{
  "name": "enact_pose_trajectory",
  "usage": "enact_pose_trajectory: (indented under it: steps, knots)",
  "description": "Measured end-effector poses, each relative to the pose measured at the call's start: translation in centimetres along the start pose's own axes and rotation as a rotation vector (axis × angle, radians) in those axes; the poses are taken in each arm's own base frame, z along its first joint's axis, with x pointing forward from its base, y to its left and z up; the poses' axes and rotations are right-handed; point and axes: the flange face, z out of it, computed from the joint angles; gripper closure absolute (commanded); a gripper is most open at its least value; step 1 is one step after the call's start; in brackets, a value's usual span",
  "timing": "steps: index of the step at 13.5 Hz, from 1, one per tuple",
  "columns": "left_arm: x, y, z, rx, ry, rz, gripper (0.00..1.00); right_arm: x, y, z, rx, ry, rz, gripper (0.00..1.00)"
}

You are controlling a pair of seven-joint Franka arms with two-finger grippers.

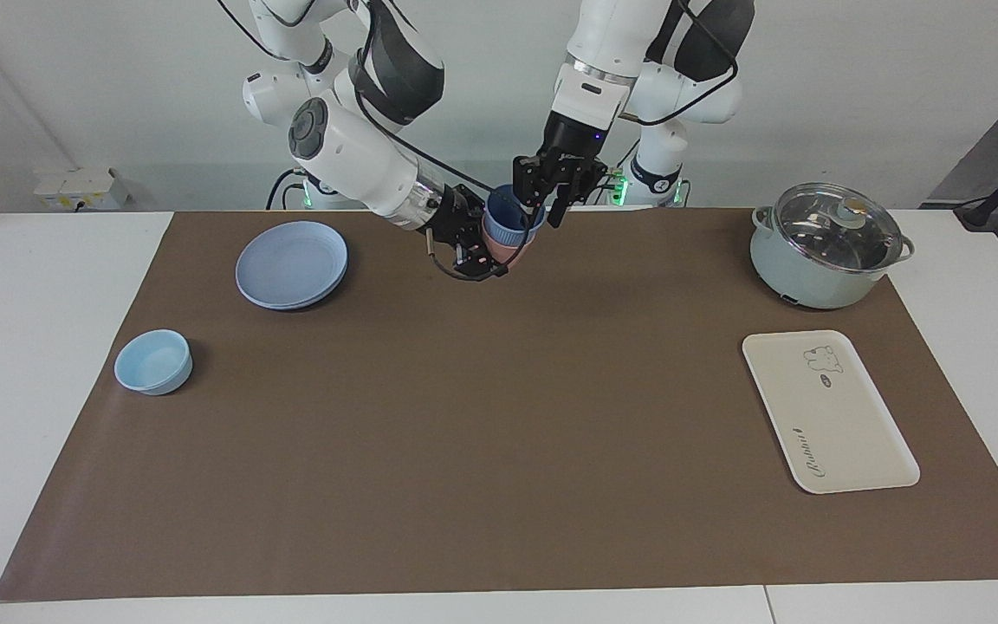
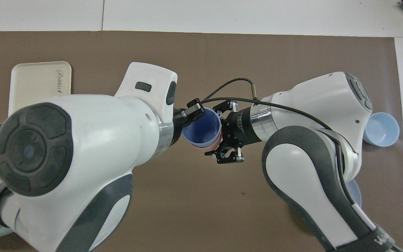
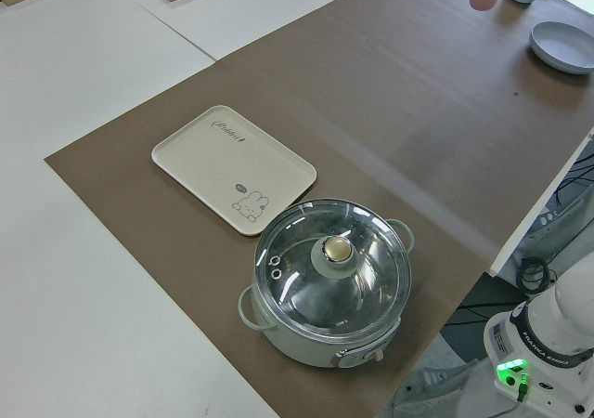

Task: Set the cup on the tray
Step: 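Grasp the rim of the inner blue cup with the left gripper, then pull the blue cup out with the left gripper while the right gripper withdraws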

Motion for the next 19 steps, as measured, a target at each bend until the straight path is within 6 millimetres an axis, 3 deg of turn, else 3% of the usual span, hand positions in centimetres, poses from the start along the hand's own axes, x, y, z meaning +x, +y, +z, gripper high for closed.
enact_pose_trajectory:
  steps: [6, 10, 13, 15, 19]
  knots:
    - [-0.4, -0.5, -0.6, 0.023, -0.014, 0.011, 1.0, 0.3, -0.3, 0.1, 0.006, 0.005, 0.004, 1.0]
    - [0.3, -0.6, -2.4, 0.017, -0.019, -0.006, 1.0, 0.1, -0.3, -0.1, 0.016, 0.003, 0.003, 1.0]
    - [2.8, -2.0, -6.5, -0.002, -0.038, -0.069, 1.0, -0.2, -0.2, -0.2, 0.017, 0.002, -0.002, 1.0]
    - [5.3, -4.1, -8.8, 0.002, -0.022, -0.122, 1.0, -0.1, -0.2, -0.5, 0.021, 0.001, 0.001, 1.0]
    - [9.6, -9.3, -11.2, 0.01, 0.023, -0.12, 1.0, 0.6, -0.6, -1.4, 0.036, -0.002, 0.013, 1.0]
